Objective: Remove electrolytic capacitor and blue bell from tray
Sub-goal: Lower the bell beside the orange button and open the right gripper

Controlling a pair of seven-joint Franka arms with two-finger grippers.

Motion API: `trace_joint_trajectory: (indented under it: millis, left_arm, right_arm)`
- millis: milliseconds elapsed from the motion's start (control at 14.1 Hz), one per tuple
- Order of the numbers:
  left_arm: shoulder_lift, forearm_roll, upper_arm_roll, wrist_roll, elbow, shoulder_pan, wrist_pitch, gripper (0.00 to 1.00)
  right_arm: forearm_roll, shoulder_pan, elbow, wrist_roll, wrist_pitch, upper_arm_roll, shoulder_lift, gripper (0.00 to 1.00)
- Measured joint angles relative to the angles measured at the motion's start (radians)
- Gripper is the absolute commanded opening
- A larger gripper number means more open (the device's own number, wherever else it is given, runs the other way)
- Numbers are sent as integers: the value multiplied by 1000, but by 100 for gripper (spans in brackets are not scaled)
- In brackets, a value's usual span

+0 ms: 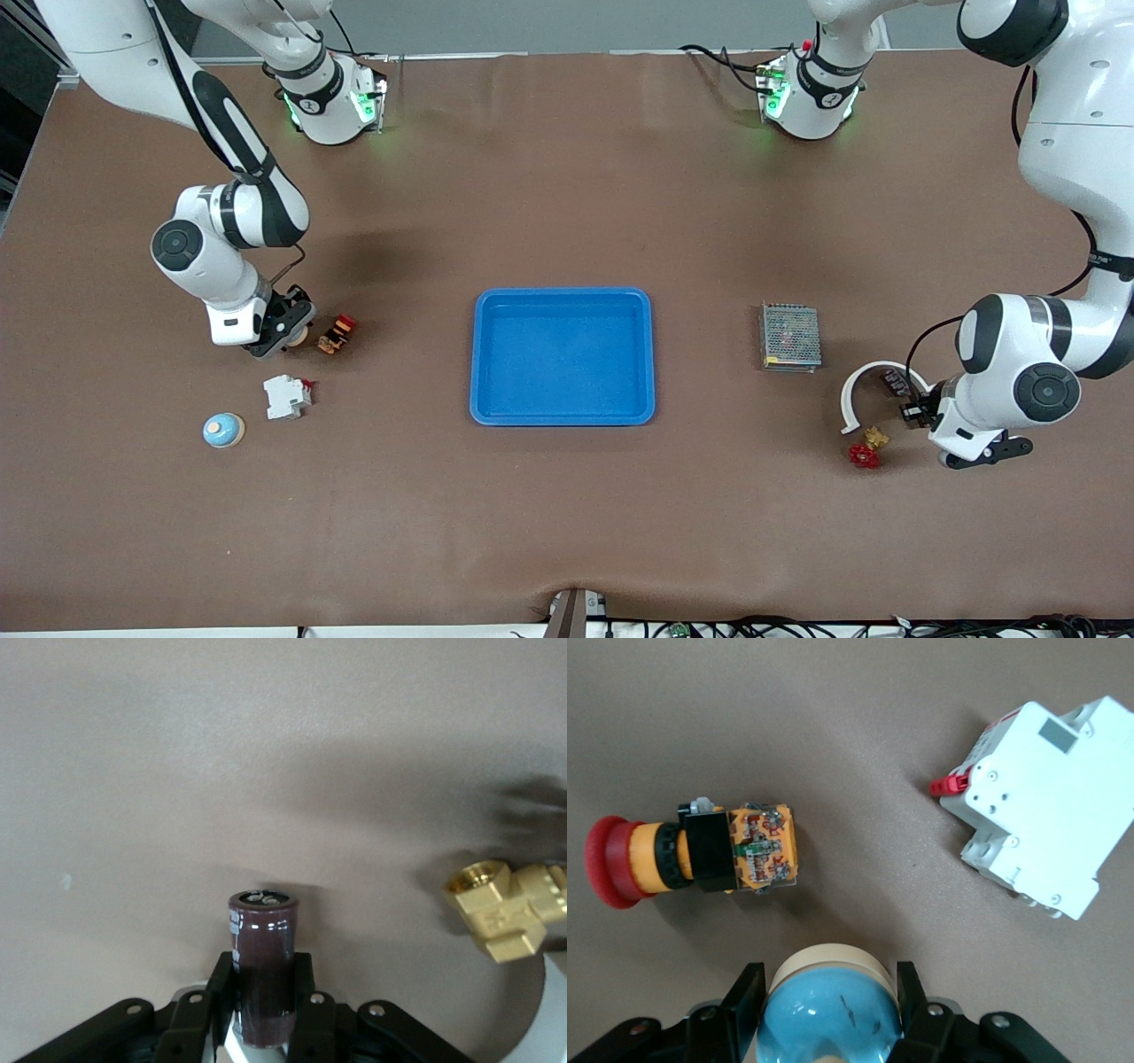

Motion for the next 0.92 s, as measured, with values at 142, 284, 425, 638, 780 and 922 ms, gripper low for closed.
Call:
trace_joint_trajectory:
  millis: [142,284,425,638,780,922]
  left_arm:
    - [-6,0,0,0,-6,2,-9,8]
    - [-6,0,0,0,-17,6,-9,8]
    - [-6,0,1,-1,-28,13,1,8]
    - [-6,0,1,-1,-54,29,42,8]
    - [-7,0,1,-1,-59,31,48,8]
    - [-7,0,1,-2,-59,31,48,8]
  right_arm:
    - [0,1,0,0,7,0,6,29]
    - [0,1,0,0,7,0,8,30]
    - [0,1,0,0,7,0,8,48]
    - [0,2,0,0,8,0,8,100]
    - [0,3,1,0,8,0,8,100]
    - [0,3,3,0,8,1,8,100]
